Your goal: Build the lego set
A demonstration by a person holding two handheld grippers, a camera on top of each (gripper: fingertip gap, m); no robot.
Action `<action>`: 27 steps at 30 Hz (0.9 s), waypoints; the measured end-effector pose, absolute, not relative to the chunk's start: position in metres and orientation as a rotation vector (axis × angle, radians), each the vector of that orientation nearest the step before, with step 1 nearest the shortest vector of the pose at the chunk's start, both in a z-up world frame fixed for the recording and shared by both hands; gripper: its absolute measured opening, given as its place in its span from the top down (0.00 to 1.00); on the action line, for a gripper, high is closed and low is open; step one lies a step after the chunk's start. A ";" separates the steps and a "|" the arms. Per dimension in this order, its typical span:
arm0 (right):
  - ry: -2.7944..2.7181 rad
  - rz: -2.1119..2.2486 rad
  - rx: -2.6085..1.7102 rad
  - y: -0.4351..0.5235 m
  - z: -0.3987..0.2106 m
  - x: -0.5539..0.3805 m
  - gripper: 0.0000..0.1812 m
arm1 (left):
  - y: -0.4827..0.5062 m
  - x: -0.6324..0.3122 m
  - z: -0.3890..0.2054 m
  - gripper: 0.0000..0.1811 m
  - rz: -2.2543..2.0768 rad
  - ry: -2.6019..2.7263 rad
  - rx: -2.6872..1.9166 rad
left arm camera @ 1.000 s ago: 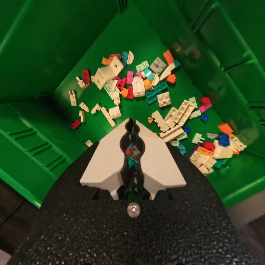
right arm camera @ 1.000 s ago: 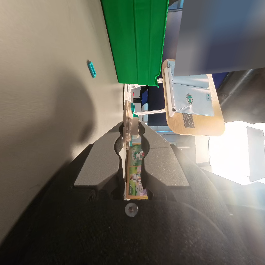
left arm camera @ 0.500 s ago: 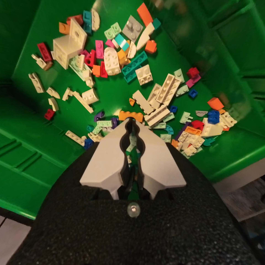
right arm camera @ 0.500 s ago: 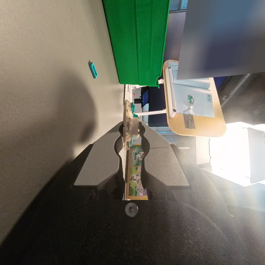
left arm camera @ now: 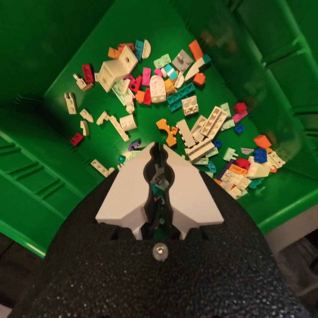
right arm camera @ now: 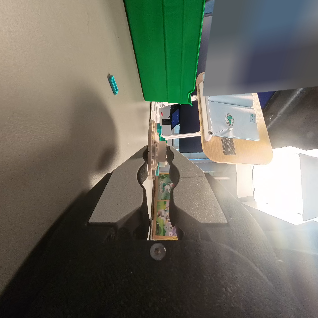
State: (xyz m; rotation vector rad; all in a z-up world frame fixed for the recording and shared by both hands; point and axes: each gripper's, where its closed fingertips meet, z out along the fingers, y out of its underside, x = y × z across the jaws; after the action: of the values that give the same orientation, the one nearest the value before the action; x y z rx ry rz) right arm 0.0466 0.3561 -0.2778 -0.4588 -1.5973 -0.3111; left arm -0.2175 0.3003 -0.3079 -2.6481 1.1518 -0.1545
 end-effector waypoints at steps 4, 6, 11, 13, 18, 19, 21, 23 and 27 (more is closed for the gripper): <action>-1.599 -0.312 -0.457 0.356 -0.278 0.046 0.90 | 0.285 -0.222 -0.315 1.00 -0.148 1.187 -2.699; -1.600 -0.312 -0.457 0.356 -0.278 0.046 0.90 | 0.274 -0.222 -0.317 1.00 -0.177 1.211 -2.739; -1.602 -0.312 -0.456 0.356 -0.278 0.046 0.90 | 0.256 -0.227 -0.314 1.00 -0.180 1.271 -2.799; -1.602 -0.311 -0.456 0.355 -0.278 0.046 0.90 | 0.265 -0.227 -0.310 1.00 -0.147 1.230 -2.764; -1.606 -0.309 -0.458 0.356 -0.279 0.046 0.90 | 0.274 -0.228 -0.309 0.94 -0.137 1.145 -2.740; -1.607 -0.309 -0.459 0.356 -0.279 0.046 0.90 | 0.277 -0.230 -0.310 0.92 -0.111 1.126 -2.743; -1.607 -0.309 -0.458 0.355 -0.279 0.045 0.90 | 0.277 -0.228 -0.311 0.91 -0.136 1.106 -2.746; -1.607 -0.309 -0.458 0.355 -0.279 0.045 0.90 | 0.277 -0.223 -0.312 0.90 -0.192 1.100 -2.737; -1.608 -0.309 -0.458 0.355 -0.279 0.045 0.90 | 0.272 -0.222 -0.314 0.90 -0.164 1.135 -2.723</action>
State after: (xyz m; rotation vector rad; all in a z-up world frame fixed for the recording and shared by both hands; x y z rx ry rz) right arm 0.0452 0.3554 -0.2791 -0.4579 -1.6079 -0.3089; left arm -0.2217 0.2720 -0.3139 -2.7226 1.1351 -0.1641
